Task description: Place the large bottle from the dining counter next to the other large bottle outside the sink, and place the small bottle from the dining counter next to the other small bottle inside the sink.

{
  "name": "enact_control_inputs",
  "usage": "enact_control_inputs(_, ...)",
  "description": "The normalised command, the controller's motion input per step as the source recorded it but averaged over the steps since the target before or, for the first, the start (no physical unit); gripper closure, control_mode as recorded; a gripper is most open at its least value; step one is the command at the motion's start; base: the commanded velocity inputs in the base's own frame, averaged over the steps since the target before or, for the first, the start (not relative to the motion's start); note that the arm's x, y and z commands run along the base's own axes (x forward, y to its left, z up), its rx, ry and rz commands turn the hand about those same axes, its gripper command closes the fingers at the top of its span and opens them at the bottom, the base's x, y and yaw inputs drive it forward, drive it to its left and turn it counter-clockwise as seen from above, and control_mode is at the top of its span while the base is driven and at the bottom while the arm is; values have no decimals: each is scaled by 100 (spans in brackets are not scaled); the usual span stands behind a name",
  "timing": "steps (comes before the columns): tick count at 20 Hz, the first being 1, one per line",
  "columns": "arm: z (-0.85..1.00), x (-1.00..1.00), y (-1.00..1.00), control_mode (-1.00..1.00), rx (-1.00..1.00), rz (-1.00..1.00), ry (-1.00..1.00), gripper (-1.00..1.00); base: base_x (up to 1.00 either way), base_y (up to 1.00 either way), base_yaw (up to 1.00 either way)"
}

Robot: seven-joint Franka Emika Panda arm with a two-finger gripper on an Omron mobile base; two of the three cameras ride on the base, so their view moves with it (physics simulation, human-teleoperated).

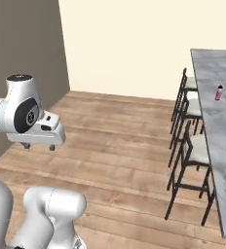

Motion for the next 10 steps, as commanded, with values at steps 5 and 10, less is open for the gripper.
enact_control_inputs(5, 0, 0, 0, 100, 0, 0, 0, -100, 100, 100, -50)
enact_control_inputs(10, 0, 0, 0, 100, 0, 0, 0, -100, 100, 100, -51)
